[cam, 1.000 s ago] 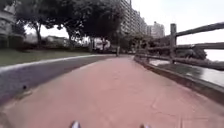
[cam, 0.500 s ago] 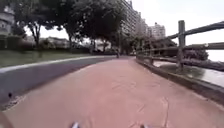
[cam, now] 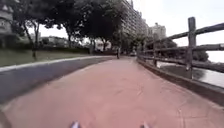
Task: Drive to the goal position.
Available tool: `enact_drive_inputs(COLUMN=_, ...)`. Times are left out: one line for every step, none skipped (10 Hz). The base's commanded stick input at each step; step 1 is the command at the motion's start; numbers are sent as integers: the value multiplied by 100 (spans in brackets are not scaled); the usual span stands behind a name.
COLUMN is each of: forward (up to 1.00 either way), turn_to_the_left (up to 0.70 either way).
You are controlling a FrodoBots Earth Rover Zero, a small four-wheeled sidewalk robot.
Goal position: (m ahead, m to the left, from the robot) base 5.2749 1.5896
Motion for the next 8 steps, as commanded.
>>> enact_drive_inputs(forward=70, turn_to_the_left=0)
enact_drive_inputs(forward=70, turn_to_the_left=0)
enact_drive_inputs(forward=70, turn_to_the_left=0)
enact_drive_inputs(forward=70, turn_to_the_left=0)
enact_drive_inputs(forward=70, turn_to_the_left=0)
enact_drive_inputs(forward=70, turn_to_the_left=0)
enact_drive_inputs(forward=70, turn_to_the_left=0)
enact_drive_inputs(forward=70, turn_to_the_left=0)
